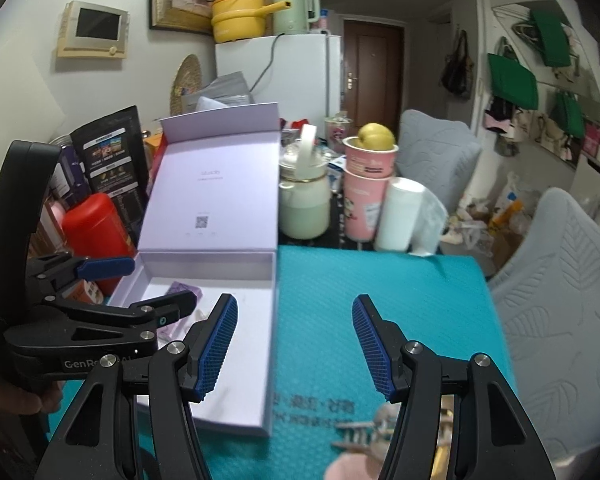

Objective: Organize rigid objects
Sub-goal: 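Withdraw both tools from the box back toward the table items, then grasp the pink round compact with the left gripper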

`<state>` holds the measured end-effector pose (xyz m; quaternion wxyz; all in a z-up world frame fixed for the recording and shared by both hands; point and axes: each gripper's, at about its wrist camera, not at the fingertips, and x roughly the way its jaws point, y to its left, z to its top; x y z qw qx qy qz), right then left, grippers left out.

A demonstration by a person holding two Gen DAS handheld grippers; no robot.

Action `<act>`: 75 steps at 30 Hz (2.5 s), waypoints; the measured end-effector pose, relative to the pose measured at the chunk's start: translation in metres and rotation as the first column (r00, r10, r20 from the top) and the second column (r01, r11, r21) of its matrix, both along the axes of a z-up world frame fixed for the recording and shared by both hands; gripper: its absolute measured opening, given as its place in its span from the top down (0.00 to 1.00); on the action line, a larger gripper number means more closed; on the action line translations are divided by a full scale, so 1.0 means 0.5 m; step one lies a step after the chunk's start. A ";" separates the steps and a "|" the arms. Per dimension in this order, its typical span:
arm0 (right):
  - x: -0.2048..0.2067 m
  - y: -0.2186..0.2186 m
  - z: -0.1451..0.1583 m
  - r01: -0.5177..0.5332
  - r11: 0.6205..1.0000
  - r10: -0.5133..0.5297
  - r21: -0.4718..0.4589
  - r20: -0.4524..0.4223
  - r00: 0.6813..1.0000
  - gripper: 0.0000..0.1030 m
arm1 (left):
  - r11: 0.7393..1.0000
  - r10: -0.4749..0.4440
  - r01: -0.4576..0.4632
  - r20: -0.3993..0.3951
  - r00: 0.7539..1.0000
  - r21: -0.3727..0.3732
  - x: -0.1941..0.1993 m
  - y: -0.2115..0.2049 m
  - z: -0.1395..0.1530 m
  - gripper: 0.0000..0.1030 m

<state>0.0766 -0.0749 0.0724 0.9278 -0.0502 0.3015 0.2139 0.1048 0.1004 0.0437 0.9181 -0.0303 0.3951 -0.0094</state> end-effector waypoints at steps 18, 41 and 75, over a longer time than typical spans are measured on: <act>-0.102 -0.168 -0.022 0.212 0.977 -0.212 0.010 -0.032 0.977 0.38 | 0.979 -0.202 0.202 0.009 0.979 -0.001 -0.047 -0.161 -0.016 0.18; -0.191 -0.297 -0.122 0.320 0.946 -0.309 0.056 -0.145 0.940 0.38 | 0.933 -0.357 0.358 -0.021 0.934 0.035 -0.085 -0.296 -0.098 0.18; -0.153 -0.388 -0.257 0.210 0.966 -0.156 0.152 -0.304 0.940 0.38 | 0.939 -0.345 0.342 -0.114 0.932 -0.048 -0.059 -0.359 -0.201 0.50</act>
